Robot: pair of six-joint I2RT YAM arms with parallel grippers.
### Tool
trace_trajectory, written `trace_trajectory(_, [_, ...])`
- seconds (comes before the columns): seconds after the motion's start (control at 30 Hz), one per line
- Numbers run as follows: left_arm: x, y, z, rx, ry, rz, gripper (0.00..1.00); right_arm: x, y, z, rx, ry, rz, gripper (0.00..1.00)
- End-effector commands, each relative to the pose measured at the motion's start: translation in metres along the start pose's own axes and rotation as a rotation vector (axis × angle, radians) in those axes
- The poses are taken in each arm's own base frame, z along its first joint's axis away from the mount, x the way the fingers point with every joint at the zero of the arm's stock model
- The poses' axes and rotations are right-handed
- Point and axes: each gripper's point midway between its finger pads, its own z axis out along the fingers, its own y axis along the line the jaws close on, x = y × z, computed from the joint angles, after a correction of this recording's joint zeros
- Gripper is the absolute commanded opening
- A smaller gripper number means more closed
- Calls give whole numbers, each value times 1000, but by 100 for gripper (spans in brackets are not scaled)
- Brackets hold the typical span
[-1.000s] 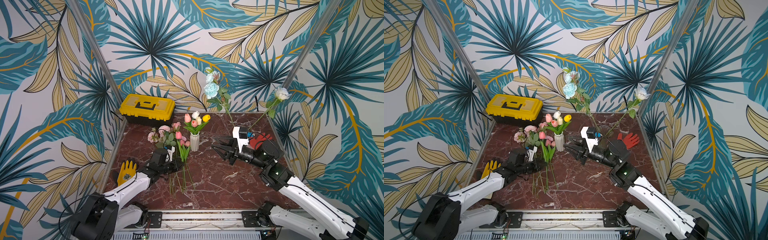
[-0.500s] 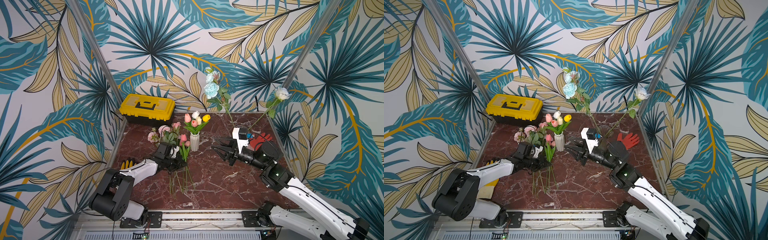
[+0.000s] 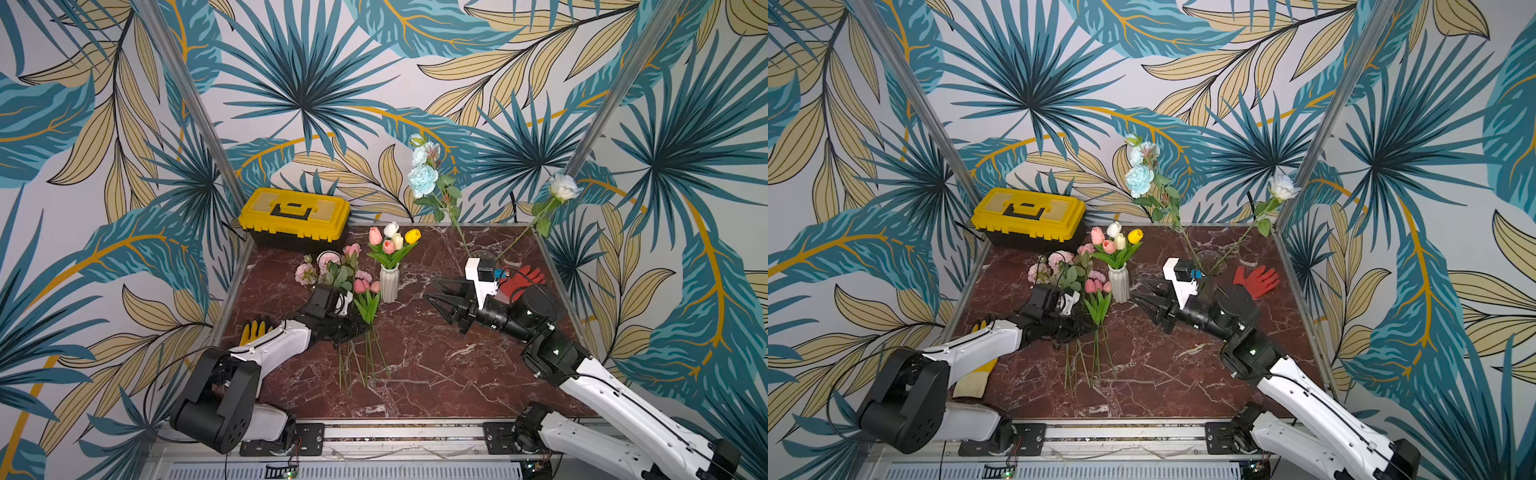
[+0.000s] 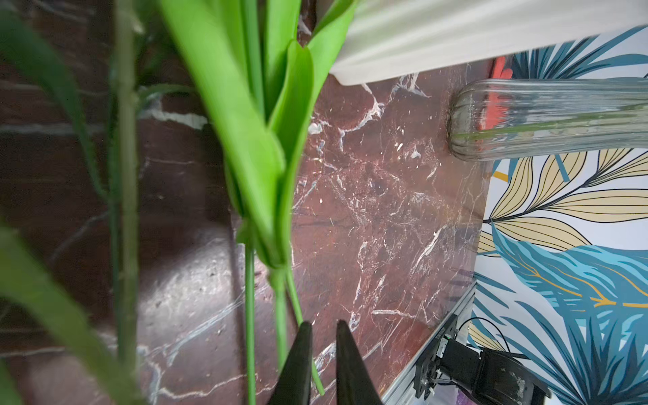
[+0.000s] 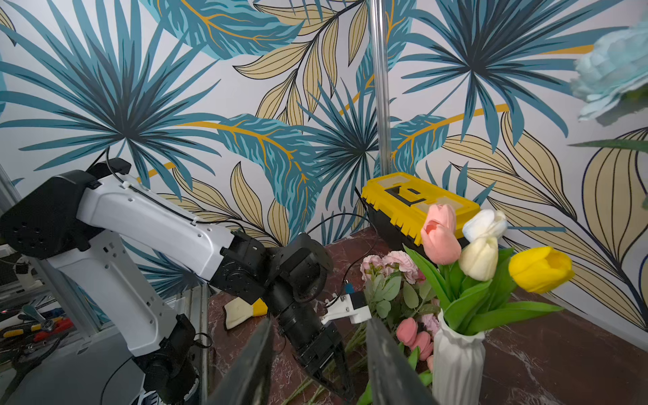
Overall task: Pick out pink flowers from the vase
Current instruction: Place the flower at the center of the board.
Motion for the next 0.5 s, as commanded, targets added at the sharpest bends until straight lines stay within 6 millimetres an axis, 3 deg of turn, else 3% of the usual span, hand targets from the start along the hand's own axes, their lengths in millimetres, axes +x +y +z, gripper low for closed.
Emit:
trace_trajectory(0.0, [-9, -7, -11, -5, -37, 19, 17, 6, -1, -3, 15, 12, -8, 44])
trace_trajectory(0.17, [-5, -17, -28, 5, -51, 37, 23, 6, -5, -4, 46, 38, -6, 44])
trace_trajectory(0.27, [-4, -34, -43, 37, -66, 92, 24, 10, -16, -2, 106, 71, 4, 43])
trace_trajectory(0.47, [-15, -79, -98, 75, -250, 321, 31, 19, -39, 15, 194, 142, -18, 39])
